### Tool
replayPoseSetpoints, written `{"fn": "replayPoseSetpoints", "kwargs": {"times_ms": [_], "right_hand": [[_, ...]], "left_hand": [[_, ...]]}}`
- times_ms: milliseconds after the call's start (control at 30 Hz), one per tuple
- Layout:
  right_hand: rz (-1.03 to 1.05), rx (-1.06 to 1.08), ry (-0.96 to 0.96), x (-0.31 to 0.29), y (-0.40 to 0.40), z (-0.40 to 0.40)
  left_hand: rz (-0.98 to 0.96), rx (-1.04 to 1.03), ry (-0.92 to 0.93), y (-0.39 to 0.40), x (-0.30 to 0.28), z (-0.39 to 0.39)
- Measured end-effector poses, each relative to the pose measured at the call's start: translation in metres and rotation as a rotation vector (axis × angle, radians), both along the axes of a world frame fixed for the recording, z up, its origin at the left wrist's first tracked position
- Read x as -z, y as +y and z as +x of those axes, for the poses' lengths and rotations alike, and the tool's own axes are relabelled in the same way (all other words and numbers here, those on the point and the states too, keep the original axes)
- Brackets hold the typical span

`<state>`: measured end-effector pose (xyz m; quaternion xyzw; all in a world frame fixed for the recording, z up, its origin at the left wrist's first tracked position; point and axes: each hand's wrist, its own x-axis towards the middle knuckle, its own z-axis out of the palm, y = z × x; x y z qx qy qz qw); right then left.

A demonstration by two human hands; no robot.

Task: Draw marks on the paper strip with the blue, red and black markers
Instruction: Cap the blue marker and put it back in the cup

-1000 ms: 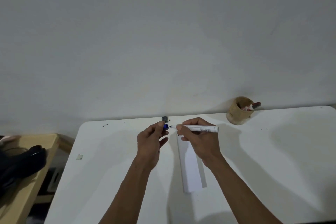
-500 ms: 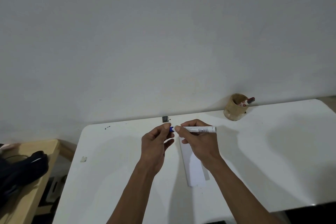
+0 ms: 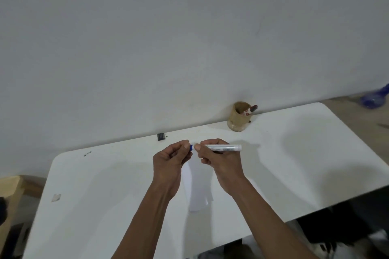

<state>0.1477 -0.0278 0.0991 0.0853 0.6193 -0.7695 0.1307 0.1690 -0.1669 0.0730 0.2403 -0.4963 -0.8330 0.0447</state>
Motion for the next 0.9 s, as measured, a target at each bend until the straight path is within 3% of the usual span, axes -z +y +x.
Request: {"fn": "replayPoseSetpoints", "kwargs": {"times_ms": [133,300,467,567,700,800,900], "right_hand": [[-0.075,0.06,-0.06,-0.004,0.038,-0.02],[0.52,-0.141,0.298,-0.008,0.09,-0.069],[0.803,-0.272,0.535,-0.011,0.125,-0.119],[0.724,-0.234,0.601,-0.013,0.146,-0.143],[0.522,0.045,0.574,-0.013,0.172,-0.184],[0.47,0.177,0.566,-0.007,0.181,-0.214],[0.479,0.224,0.565,0.006,0.181,-0.232]], "left_hand": [[-0.12,-0.04,-0.014,0.013,-0.004,-0.02],[-0.391,-0.013,0.077,0.042,-0.027,-0.065],[-0.604,0.045,0.132,0.102,-0.048,-0.117],[-0.638,0.022,0.102,0.128,-0.046,-0.143],[-0.729,-0.038,-0.039,0.148,-0.021,-0.164],[-0.895,0.042,-0.136,0.161,0.005,-0.172],[-0.923,0.125,-0.22,0.17,0.031,-0.182]]}}
